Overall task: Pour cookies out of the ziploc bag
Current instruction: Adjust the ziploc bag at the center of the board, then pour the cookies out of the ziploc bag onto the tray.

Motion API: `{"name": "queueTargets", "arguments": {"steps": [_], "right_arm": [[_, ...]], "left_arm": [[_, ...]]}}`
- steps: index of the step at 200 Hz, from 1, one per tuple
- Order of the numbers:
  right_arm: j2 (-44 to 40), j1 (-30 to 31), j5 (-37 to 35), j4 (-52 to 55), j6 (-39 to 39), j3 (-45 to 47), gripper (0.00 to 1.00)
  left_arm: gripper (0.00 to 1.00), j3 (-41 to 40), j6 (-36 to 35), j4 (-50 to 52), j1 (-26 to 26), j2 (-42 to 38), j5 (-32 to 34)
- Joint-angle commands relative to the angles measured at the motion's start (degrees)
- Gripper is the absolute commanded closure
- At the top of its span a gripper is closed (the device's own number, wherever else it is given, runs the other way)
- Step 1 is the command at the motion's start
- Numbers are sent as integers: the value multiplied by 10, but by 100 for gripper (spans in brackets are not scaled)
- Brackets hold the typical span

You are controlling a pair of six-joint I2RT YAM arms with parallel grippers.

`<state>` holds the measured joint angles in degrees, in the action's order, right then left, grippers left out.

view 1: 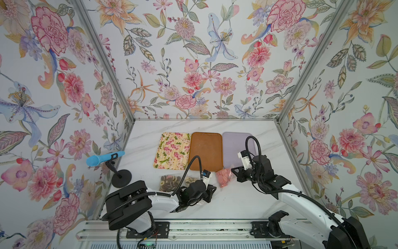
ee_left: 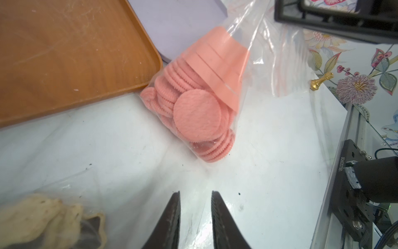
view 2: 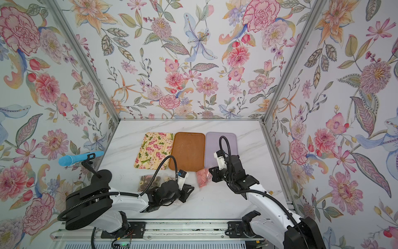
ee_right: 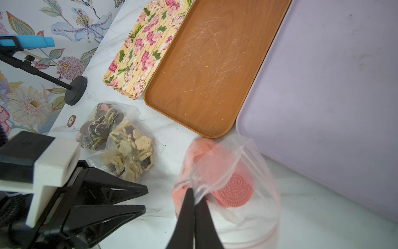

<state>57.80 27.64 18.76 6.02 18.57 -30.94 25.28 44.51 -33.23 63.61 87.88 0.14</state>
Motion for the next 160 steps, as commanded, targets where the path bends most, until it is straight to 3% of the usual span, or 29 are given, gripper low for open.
{"name": "queueTargets", "arguments": {"steps": [1,49,88,160], "right_arm": [[-7,-3,9,5,-14,4,100],[-8,-7,12,7,-17,4,100],[-5,-9,13,6,-20,2,100],[-3,-10,14,6,-23,2,100]], "left_arm": [[71,23,32,2,2,39,-20],[68,53,39,-64,1,105,-79],[66,43,43,-65,0,86,-67],[67,101,18,-20,1,134,-77]]}}
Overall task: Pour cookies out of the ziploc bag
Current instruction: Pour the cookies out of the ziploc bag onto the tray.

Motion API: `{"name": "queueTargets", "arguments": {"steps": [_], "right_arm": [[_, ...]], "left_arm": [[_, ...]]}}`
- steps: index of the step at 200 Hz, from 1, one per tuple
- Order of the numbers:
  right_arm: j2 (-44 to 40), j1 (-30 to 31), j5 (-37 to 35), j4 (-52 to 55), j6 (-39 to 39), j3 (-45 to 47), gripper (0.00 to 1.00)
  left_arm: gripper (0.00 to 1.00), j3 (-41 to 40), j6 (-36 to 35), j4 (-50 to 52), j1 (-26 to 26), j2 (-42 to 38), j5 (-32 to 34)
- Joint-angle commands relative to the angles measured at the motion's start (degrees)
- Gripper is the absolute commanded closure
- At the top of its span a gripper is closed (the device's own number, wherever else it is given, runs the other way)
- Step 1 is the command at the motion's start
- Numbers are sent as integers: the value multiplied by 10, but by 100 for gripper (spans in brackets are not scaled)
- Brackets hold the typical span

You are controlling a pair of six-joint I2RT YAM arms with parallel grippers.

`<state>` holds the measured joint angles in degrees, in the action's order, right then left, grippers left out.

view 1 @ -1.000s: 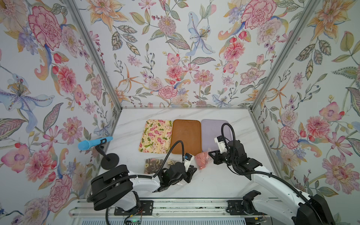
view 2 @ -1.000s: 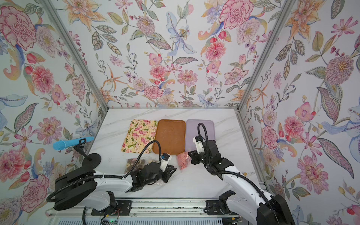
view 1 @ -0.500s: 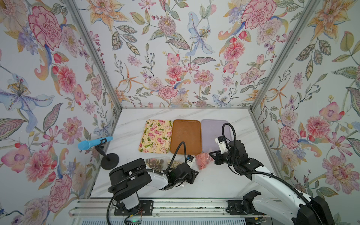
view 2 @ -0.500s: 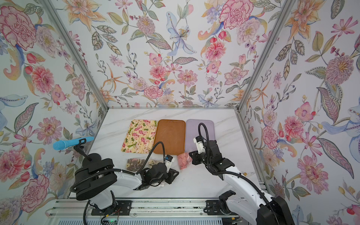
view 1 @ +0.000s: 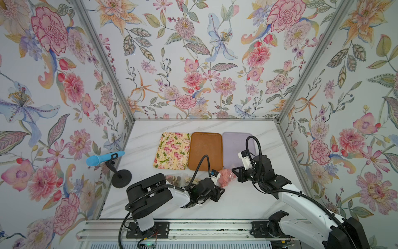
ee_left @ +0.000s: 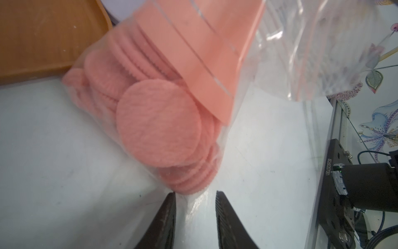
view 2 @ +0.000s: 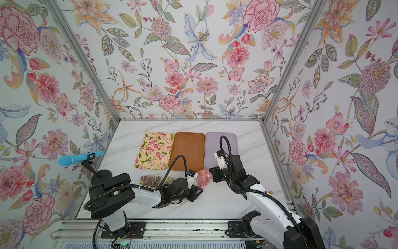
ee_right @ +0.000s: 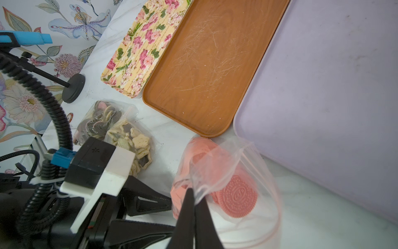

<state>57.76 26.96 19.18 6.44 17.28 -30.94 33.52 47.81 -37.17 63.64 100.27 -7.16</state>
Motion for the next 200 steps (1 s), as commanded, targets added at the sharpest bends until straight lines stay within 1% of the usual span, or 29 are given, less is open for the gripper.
{"name": "queueTargets", "arguments": {"steps": [1,21,43,57,85,107,124,140,164,200], "right_arm": [[-3,-3,10,2,-10,2,100],[-2,-3,10,2,-10,0,100],[0,-3,10,-1,-11,-1,100],[1,-3,11,-1,-12,-3,100],[5,-3,13,-3,-12,-6,100],[6,-3,13,-4,-13,-6,100],[8,-3,14,-5,-13,-7,100],[8,-3,14,-5,-13,-8,100],[8,-4,16,-5,-14,-10,100],[12,-7,23,-5,-15,-24,100]], "left_arm": [[68,19,-15,21,1,10,-4],[72,28,-23,41,1,9,-1],[73,39,-30,75,1,13,11],[73,49,-32,93,2,20,14],[69,60,-29,111,5,27,13],[70,72,-28,135,7,34,28],[75,77,-28,138,7,39,38],[87,81,-30,143,7,44,40],[100,81,-30,151,7,39,50],[100,77,-41,162,7,17,65]]}}
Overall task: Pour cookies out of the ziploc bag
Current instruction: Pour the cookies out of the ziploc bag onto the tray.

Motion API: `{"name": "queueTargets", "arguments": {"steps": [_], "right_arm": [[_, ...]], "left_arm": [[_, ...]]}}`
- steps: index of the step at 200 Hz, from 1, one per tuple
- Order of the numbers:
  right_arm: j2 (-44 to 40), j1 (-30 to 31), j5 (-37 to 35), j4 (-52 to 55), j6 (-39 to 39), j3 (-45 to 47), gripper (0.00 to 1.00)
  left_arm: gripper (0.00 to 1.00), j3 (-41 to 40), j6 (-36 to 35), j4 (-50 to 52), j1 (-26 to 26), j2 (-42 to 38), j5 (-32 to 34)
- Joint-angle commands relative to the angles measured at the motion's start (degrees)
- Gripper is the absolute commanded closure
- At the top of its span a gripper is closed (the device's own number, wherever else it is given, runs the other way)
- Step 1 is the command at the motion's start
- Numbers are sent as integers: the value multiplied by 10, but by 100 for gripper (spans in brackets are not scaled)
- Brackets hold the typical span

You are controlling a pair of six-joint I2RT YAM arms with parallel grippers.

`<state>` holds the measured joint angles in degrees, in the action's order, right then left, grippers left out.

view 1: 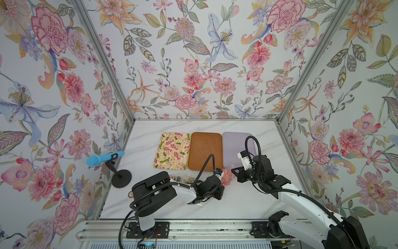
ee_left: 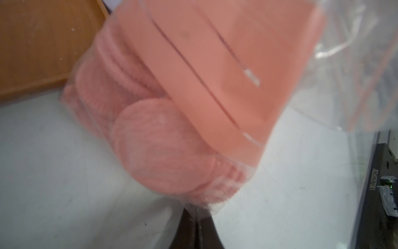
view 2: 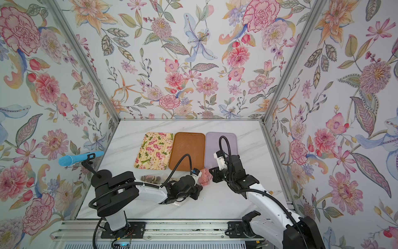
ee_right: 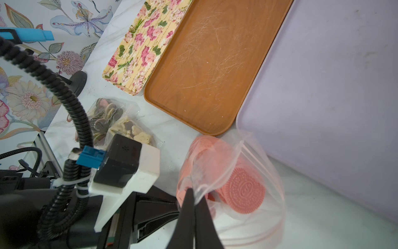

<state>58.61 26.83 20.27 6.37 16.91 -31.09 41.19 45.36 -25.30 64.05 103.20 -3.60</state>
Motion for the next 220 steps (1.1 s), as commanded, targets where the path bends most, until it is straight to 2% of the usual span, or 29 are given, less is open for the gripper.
{"name": "queueTargets", "arguments": {"steps": [1,44,100,128,175,220], "right_arm": [[4,-6,13,-4,-12,-23,100],[19,-18,32,-1,-23,-69,100],[69,-44,42,3,-56,-145,100],[130,-81,54,-24,-71,-178,100],[262,-157,129,-118,-61,-214,100],[360,-175,154,-149,-63,-264,100]], "left_arm": [[100,0,-17,44,2,-13,30],[100,33,-67,98,-4,-63,60],[100,108,-138,141,-55,-69,60],[100,169,-176,145,-94,-30,53],[100,306,-231,172,-140,73,38],[100,412,-262,199,-168,151,37]]}}
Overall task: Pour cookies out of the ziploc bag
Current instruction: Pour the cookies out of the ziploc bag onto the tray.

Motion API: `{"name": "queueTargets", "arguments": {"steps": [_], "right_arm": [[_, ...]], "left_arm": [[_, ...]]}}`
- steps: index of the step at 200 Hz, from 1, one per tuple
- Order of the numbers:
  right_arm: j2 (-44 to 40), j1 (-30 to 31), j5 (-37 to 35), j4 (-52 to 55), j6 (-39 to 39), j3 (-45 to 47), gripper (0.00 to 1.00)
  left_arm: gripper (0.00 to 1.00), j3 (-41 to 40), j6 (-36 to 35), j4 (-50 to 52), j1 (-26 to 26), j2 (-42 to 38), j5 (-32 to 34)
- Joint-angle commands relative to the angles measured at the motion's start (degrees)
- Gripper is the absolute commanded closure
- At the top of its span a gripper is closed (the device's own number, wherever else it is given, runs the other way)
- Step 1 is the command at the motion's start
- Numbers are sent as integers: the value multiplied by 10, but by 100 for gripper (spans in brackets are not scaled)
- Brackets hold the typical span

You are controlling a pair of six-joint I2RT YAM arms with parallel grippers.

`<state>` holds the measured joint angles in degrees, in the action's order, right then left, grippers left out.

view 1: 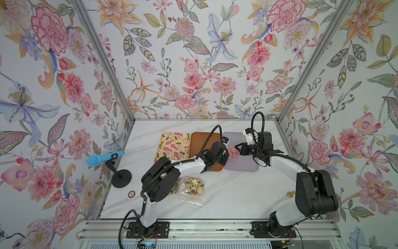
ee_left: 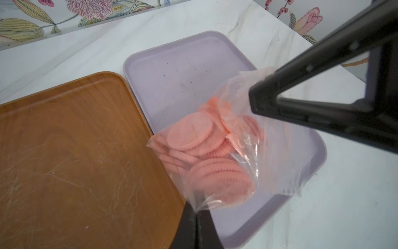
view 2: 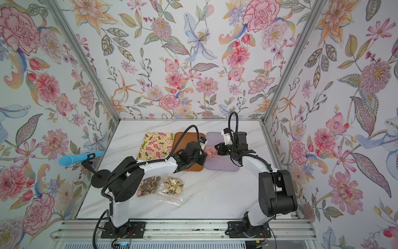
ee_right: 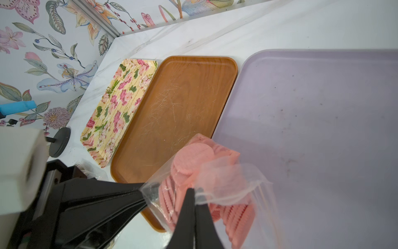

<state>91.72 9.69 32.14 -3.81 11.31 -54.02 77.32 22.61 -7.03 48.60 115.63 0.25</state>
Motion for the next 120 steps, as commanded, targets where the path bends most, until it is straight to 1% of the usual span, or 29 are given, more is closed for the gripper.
{"name": "queueTargets", "arguments": {"steps": [1,48,79,120], "right_arm": [[30,-3,36,-48,-7,-35,100],[122,-37,76,-108,4,-78,100],[183,-49,89,-95,-11,-130,100],[234,-63,91,-98,-7,-170,100]], "left_arm": [[100,53,-35,16,-14,27,-2],[100,138,-53,39,-35,79,-3],[100,193,-65,55,-47,116,-3],[100,277,-78,72,-56,169,-3]]}}
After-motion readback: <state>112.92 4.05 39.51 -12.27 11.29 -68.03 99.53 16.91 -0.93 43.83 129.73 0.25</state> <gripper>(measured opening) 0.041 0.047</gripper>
